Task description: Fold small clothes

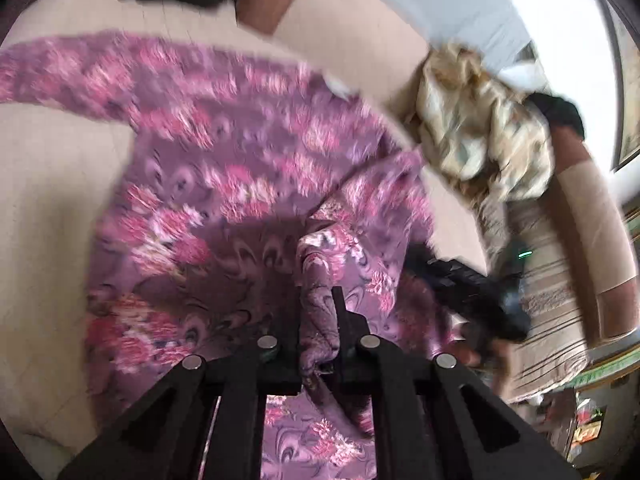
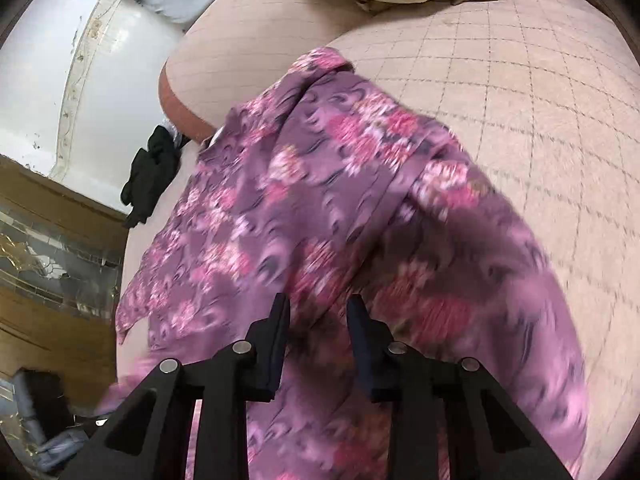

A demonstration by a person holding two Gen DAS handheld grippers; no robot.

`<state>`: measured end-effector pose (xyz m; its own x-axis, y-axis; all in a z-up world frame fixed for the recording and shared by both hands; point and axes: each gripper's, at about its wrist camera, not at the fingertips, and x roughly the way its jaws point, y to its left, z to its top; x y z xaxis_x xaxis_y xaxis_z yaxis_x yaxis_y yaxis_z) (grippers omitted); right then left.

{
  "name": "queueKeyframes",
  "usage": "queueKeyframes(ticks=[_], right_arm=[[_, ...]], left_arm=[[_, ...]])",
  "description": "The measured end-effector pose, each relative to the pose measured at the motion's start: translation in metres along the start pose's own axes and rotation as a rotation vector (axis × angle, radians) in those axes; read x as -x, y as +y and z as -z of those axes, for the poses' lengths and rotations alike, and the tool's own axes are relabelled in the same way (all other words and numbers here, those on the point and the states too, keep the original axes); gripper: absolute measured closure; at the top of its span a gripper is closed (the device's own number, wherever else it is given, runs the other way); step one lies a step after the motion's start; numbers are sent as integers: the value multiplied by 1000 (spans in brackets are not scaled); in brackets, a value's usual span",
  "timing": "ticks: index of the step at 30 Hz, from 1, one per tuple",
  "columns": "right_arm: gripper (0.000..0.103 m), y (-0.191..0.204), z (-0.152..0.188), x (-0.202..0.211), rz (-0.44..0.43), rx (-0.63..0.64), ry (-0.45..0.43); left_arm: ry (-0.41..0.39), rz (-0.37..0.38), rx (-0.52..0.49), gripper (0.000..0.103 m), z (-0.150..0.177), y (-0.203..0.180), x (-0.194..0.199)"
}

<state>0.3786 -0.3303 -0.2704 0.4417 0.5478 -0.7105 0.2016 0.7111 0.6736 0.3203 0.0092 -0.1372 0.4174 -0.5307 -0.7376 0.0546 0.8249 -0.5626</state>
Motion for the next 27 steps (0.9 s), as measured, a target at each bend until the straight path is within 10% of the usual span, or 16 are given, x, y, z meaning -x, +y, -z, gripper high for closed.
queueKeyframes(ticks=[4, 8, 10, 12, 15, 27], right_arm=[[92, -16, -4, -9, 3, -27, -11], [88, -15, -9, -3, -14, -29, -18], [53, -18, -5, 22, -30, -72, -36], [31, -24, -11, 41, -99, -184, -68], [33, -35, -34, 48, -129, -351, -75], [65, -93, -60, 13, -258, -499, -87]], left_arm=[[82, -236, 16, 93, 26, 43, -20], [14, -239, -17, 72, 18, 33, -3], [-106, -241, -59, 33, 7, 9, 29], [-133, -207, -135, 33, -12, -20, 40], [-86, -196, -279, 33, -51, -74, 24], [205, -270, -480, 31, -167, -199, -217]])
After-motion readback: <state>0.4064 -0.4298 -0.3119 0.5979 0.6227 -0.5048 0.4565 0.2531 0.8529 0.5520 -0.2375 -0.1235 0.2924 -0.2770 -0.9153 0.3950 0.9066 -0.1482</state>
